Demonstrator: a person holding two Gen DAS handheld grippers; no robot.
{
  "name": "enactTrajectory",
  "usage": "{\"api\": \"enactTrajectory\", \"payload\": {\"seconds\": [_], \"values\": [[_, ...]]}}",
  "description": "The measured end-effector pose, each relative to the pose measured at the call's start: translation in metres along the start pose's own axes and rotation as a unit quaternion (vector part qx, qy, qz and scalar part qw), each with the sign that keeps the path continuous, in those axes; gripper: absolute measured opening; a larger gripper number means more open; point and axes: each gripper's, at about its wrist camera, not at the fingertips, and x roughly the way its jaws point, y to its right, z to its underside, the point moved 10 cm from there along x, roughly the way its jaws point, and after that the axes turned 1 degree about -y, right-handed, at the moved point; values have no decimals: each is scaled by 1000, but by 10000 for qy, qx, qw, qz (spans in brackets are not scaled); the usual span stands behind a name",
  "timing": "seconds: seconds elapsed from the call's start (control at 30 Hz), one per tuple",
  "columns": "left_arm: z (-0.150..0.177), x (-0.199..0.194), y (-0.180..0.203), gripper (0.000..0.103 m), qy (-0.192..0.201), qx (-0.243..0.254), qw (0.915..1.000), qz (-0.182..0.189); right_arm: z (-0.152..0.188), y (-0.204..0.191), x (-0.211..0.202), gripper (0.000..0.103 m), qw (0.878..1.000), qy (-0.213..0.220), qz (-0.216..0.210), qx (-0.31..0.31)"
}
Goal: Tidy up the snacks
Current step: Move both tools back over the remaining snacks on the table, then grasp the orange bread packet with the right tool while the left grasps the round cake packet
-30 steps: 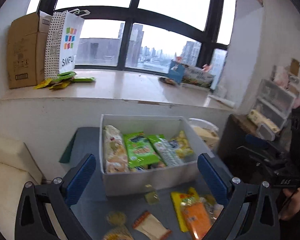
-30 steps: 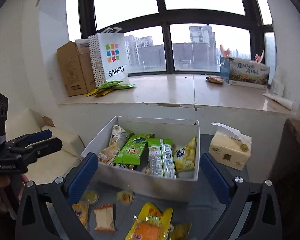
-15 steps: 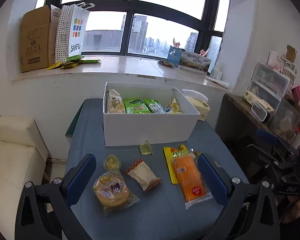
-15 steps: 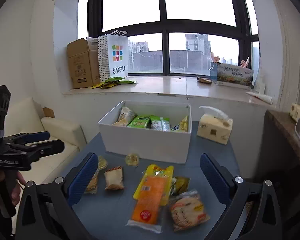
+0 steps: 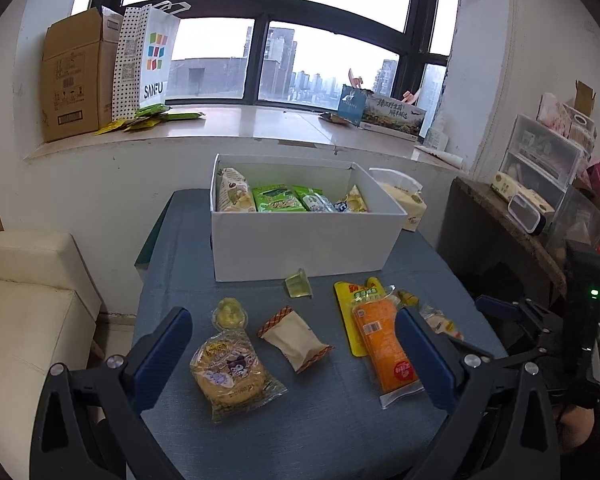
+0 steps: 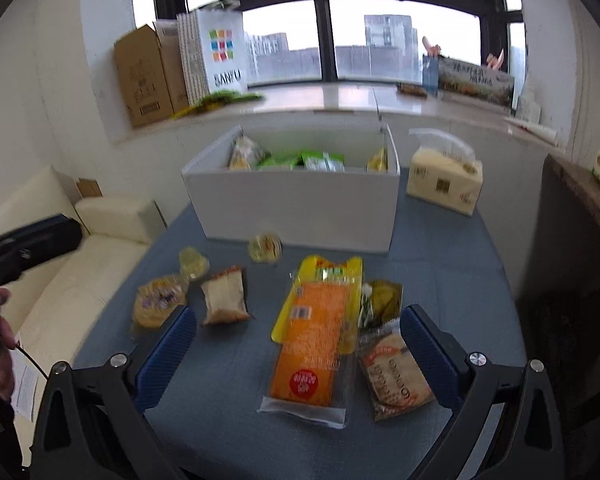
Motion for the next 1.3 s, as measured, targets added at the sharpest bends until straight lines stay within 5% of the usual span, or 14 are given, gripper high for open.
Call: {"api": "enactTrajectory", "payload": {"seconds": [0.5,0.57,0.63,0.73,1.17,1.3], "values": [[30,23,-26,103,-435,-315,9984,-166,49,11,105,103,9885,-1325,698,-212],[32,25,-28,103,-496,-349,9980,-175,59,10,110,87,9842,-1457,890,-472],[35,28,-29,103,-527,-329,9979,-188,60,9,107,82,9853,-1399,872,-451],[40,33,-30,103,-620,-329,9973,-219,54,7,97,59,9883,-1222,804,-437],[80,97,-62,103,-1432,-278,9884,-426,24,13,39,58,9984,-419,-63,375],[88,120,-66,103,-1635,-107,9849,-559,16,15,26,58,9988,-245,-50,421]]}}
